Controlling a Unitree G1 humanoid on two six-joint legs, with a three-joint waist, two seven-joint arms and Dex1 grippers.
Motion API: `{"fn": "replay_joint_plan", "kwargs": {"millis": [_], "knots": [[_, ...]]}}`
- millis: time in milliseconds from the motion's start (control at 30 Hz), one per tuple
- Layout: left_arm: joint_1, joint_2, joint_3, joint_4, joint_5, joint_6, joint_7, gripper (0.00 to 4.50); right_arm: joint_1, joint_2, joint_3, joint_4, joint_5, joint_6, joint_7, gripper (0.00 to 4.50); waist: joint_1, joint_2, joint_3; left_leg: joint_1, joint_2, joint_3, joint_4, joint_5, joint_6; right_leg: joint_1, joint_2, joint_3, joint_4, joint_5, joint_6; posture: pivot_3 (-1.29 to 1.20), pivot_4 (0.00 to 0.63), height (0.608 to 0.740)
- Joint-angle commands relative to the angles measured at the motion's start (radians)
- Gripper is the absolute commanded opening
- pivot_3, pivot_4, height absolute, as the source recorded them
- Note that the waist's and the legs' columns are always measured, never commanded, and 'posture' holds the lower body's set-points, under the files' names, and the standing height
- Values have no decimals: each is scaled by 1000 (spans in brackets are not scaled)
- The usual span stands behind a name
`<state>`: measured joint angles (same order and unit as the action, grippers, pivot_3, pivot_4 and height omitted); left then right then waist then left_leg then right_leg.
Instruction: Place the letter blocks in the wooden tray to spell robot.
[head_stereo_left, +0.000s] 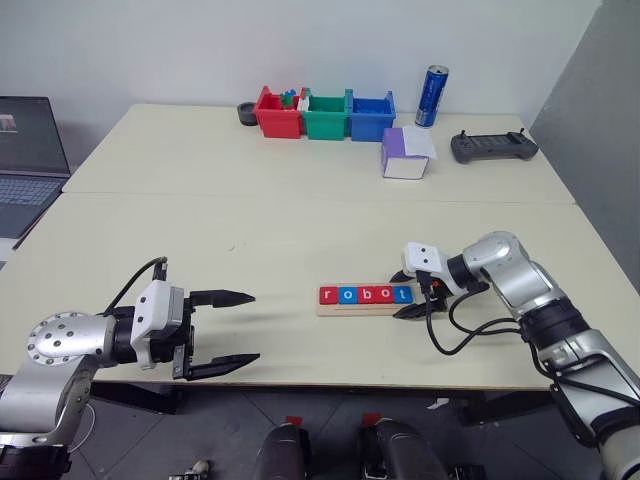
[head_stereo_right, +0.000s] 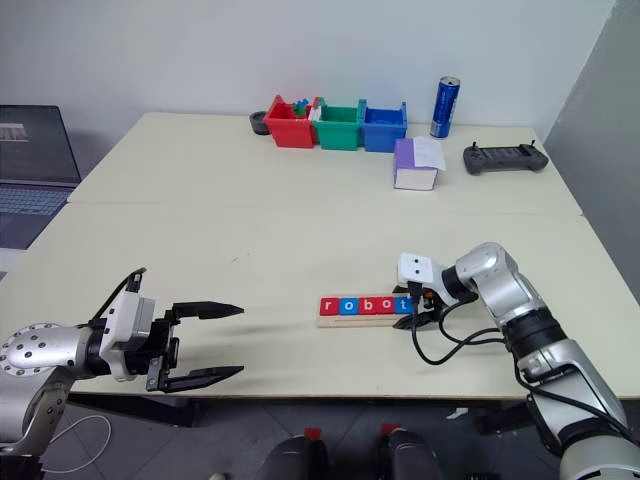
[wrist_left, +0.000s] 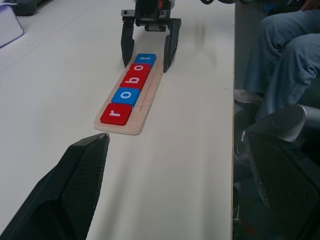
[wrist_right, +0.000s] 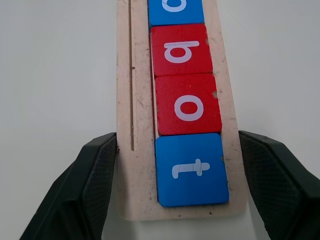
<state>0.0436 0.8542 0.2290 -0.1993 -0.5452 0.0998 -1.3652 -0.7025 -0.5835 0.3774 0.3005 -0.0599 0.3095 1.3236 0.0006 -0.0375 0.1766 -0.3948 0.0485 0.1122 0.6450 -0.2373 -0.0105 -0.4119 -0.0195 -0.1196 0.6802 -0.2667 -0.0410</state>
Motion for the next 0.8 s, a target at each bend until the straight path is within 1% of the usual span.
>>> {"fn": "replay_joint_plan", "kwargs": {"millis": [33, 300, 367, 400, 433, 633, 733, 800], "knots": [[-22, 0, -4, 1, 4, -19, -2, 4500, 28, -19, 5, -58, -17, 62, -26, 3393, 0, 0, 0, 0, 0, 0, 0, 0, 0, 0, 0, 0, 0, 0, 0, 0, 150, 740], [-46, 11, 11, 17, 2, -7, 9, 4500, 30, -42, 1, -108, 1, 96, -18, 3393, 1, 0, 0, -5, 0, 0, 0, 0, 0, -4, 0, 0, 0, 0, 0, 0, 150, 740], [-45, 14, 16, 20, 1, -6, 8, 4500, 27, -47, -7, -120, 16, 110, -8, 4119, 1, 0, 0, -6, -1, 0, 0, 0, 0, -5, 0, 0, 0, 0, 0, 0, 150, 740], [-46, 16, 18, 23, 1, -5, 8, 4500, 24, -51, -10, -129, 23, 118, -1, 4373, 1, 0, 0, -6, -1, 0, 0, 0, 0, -6, 0, 0, 0, 0, 0, 0, 150, 740], [-48, 17, 19, 26, 1, -5, 7, 4500, 22, -56, -12, -137, 29, 121, 8, 4447, 1, 0, 0, -6, -1, 0, 0, 0, 0, -6, 0, 0, 0, 0, 0, 0, 150, 740], [-89, 33, 40, 64, 10, -5, 28, 4500, -1, -108, -41, -168, 48, 79, 34, 4447, 1, 0, 1, -7, 0, 0, 0, 0, 0, -7, 0, 0, 0, 0, 0, 0, 150, 740], [-110, 56, 58, 90, 8, -4, 26, 4500, 6, -179, -86, -218, 93, 56, 82, 4447, 1, 2, 2, -8, -1, 0, 0, 0, 0, -8, 0, 0, 0, 0, 0, 0, 150, 740], [-122, 72, 80, 109, 2, 0, 26, 4500, 31, -233, -143, -266, 145, 70, 108, 4447, 1, 3, 3, -8, -1, 1, -1, 0, 0, -9, 0, 0, 0, 0, 0, 0, 150, 740]]}}
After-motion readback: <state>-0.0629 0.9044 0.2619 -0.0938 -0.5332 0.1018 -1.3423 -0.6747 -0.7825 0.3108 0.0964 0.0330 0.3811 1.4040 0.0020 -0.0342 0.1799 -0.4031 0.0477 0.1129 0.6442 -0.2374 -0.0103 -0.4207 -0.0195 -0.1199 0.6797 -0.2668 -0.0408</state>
